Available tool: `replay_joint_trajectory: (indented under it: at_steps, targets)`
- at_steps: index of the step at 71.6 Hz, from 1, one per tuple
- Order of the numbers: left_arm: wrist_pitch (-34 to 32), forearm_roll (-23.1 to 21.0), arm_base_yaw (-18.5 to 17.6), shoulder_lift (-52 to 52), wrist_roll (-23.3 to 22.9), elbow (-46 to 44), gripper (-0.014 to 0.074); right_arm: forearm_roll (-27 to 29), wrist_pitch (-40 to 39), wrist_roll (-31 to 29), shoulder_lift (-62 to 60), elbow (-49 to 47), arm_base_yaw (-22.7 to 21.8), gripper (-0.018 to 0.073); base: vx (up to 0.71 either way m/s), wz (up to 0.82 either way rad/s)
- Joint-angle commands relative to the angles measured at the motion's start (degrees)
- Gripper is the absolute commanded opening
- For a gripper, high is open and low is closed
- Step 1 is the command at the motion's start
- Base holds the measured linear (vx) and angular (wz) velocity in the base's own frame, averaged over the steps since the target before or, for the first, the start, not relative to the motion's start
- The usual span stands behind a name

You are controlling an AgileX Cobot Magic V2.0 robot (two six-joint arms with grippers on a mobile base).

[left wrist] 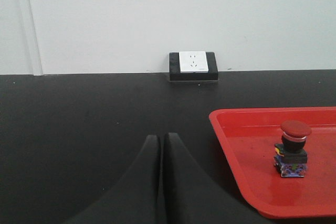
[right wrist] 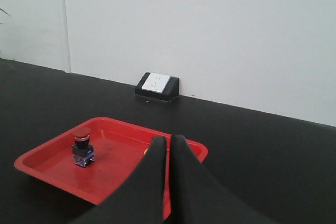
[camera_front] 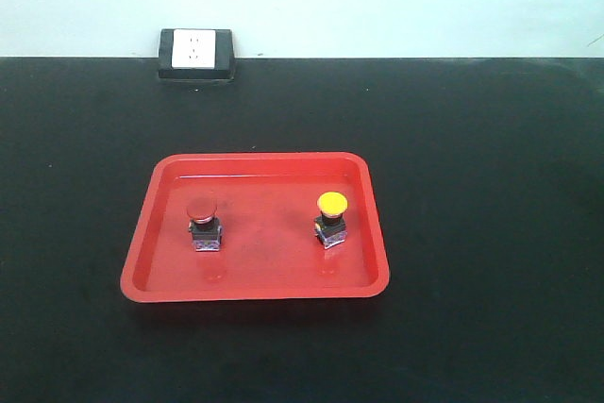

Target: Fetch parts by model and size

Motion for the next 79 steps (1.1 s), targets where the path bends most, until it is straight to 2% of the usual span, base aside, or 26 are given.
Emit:
replay_joint_trajectory:
  at_steps: [1,24,31,40,56,62,69,79]
  targets:
    - [-4.71,-0.15,-0.36,-0.84,-0.18,0.15,-0.0007,-0.11,-3.88,-0.49,0.7,-1.38,-0.21,-0.001,0.0,0.0]
    - [-4.66,-0.15,-0.36,-0.84,-0.18,0.15,-0.0007,-0.11,-3.94,-0.49,0.7,-1.32,-0.21,-0.001,0.0,0.0]
    - [-4.66,-0.15,-0.36,-0.84,-0.18,0.09,-0.0007,-1.38,-4.34,-0.49,0.37,-0.67,-1.48,-0.001,0.0,0.0]
    - [-4.66,-0.15,-0.36,-0.84,-0.18,0.09,-0.0007,-2.66,-7.08,-0.49,0.56,1.3,-8.15,-0.001,0.0,0.0]
    - [-4.66,-0.15,-0.36,-0.84,-0.18,0.09,-0.0007,-5.05,-18.63,-0.49,0.56,10.63,-20.67,-0.001,0.0,0.0]
    - [-4.66,-0.15,-0.36,-0.84,-0.18,0.09,-0.0007,-5.05,-19.55,0.17,0.56,13.46,-24.94,-0.001,0.0,0.0]
    - [-4.66,-0.15,-0.36,-0.84,-0.18,0.09,-0.0007,-5.05,-19.74,1.82,0.23,15.38,-28.5,-0.001,0.0,0.0]
    - [-4.66,-0.15,-0.36,-0.84,-0.18,0.09,-0.0007,-5.33,-19.74,2.12,-2.1,17.44,-30.05,-0.001,0.0,0.0]
